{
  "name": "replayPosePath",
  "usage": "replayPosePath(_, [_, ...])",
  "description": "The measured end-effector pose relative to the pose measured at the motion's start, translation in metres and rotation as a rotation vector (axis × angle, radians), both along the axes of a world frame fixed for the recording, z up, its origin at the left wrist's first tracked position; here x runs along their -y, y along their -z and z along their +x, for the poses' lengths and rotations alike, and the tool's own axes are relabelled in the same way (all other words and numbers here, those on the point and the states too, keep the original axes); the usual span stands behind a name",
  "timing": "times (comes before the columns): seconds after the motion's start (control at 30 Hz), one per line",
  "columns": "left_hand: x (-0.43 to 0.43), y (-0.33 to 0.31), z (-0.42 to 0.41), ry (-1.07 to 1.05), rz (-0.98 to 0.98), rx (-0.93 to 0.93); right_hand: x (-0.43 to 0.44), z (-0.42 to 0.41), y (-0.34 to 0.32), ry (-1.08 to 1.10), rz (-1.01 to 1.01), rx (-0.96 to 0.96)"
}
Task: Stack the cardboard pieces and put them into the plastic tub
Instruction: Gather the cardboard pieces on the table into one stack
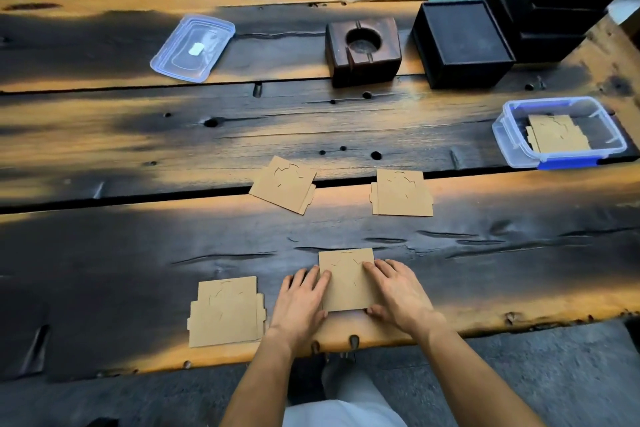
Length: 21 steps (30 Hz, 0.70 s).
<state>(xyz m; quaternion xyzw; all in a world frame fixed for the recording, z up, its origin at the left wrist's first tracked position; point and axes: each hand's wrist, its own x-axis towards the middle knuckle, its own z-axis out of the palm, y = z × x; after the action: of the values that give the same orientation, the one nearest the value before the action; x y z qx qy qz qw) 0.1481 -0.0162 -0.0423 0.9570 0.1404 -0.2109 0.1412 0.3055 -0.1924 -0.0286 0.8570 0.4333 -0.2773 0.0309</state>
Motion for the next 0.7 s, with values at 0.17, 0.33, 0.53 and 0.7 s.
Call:
replayPosePath(0.17, [-0.041, -0.007, -0.031, -0.031, 0.026, 0.008, -0.044, -0.028, -0.005, -0.018, 0.039, -0.005])
replayPosePath(0.33, [-0.083, -0.012, -0.068, -0.056, 0.029, 0.008, -0.087, -0.062, -0.006, -0.027, 0.06, -0.03])
replayPosePath(0.53, [-0.12, -0.016, -0.108, -0.074, 0.028, -0.006, -0.126, -0.094, -0.006, -0.064, 0.062, -0.058])
replayPosePath(0.7, [-0.141, -0.012, -0.14, -0.107, 0.034, -0.03, -0.152, -0.119, -0.007, -0.101, 0.064, -0.08])
